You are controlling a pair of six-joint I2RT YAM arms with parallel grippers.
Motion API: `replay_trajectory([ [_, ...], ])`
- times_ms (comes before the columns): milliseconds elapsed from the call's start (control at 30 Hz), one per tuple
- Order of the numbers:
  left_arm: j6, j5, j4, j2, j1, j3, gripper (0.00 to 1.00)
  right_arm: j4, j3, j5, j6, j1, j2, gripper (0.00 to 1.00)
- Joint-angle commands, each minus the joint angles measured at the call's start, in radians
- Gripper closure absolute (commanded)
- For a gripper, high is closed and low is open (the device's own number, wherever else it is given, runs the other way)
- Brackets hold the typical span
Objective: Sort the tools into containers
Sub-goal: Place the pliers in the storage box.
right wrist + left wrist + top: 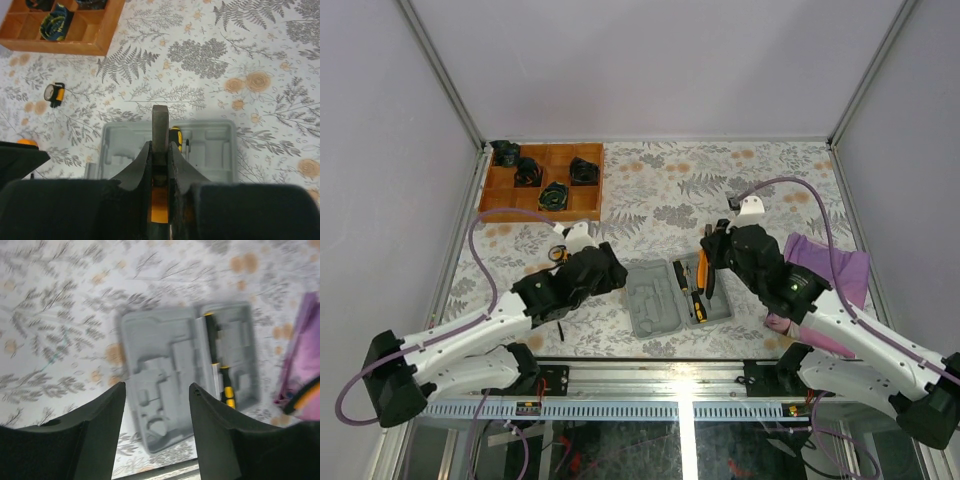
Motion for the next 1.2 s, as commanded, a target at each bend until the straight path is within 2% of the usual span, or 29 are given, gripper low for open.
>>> replay_trajectory([
  [0,-0.111,0.136,-0.015,0.04,0.062,-0.1,0.47,-0.056,0.004,0.029,-0.043,-0.006,-0.053,1.0],
  [200,-0.132,0.283,0.183,0.117,0.107,-0.187,0.46,-0.053,-0.037,0.01,-0.023,-0.01,-0.072,1.0],
  [467,-0.137,0.317,0.283,0.202,0.125,-0.217,0.53,-0.047,-0.05,0.003,-0.02,-0.014,-0.087,1.0],
  [800,-0.115,0.342,0.336,0.275,0.164,-0.233,0.71,-0.06,-0.058,0.002,-0.032,-0.017,-0.102,1.0],
  [1000,-0.091,0.361,0.34,0.28,0.205,-0.247,0.88,-0.061,-0.066,-0.009,-0.032,-0.024,-0.103,1.0],
  [1100,-0.061,0.378,0.333,0.262,0.244,-0.256,0.97,-0.063,-0.06,-0.077,-0.038,-0.042,-0.084,1.0],
  [1167,-0.037,0.389,0.316,0.247,0.275,-0.261,1.0,-0.072,-0.049,-0.139,-0.046,-0.056,-0.057,1.0],
])
